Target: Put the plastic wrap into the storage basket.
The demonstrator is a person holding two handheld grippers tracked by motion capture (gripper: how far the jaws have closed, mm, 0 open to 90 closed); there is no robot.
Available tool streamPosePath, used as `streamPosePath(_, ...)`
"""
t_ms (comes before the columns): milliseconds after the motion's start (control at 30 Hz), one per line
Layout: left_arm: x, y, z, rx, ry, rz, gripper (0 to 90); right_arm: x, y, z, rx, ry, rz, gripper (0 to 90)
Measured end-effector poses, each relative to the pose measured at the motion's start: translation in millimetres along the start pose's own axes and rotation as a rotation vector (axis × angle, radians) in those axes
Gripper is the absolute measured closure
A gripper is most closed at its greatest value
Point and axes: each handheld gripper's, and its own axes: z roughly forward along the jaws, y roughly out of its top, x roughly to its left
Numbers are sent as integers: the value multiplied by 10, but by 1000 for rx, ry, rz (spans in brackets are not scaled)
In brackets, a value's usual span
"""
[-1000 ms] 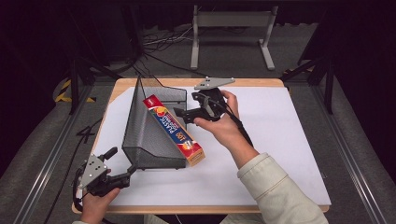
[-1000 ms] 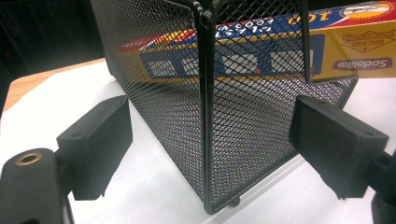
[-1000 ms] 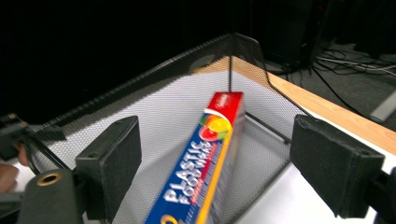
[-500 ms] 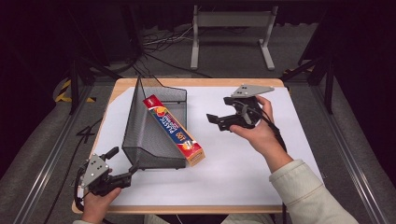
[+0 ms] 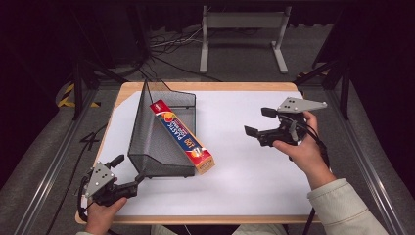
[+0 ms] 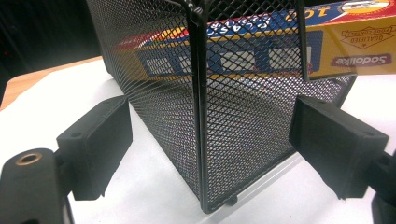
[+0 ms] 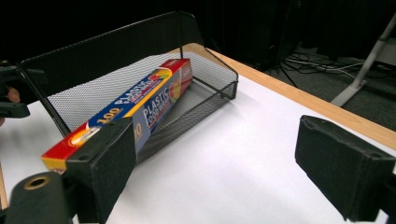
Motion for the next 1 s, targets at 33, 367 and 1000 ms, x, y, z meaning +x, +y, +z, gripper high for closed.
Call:
streamPosePath(33,0,0,-1,-1,0,1,143,-10,-21,-18,0,-3,-2,132)
streamPosePath(367,17,0,9,-2,6,-8,152,-34,-426,-75,-22,-28,16,134)
streamPosePath(1000,17,-20,3,7,4,-7,150,-188,-1235,-97,78,-115,46,144)
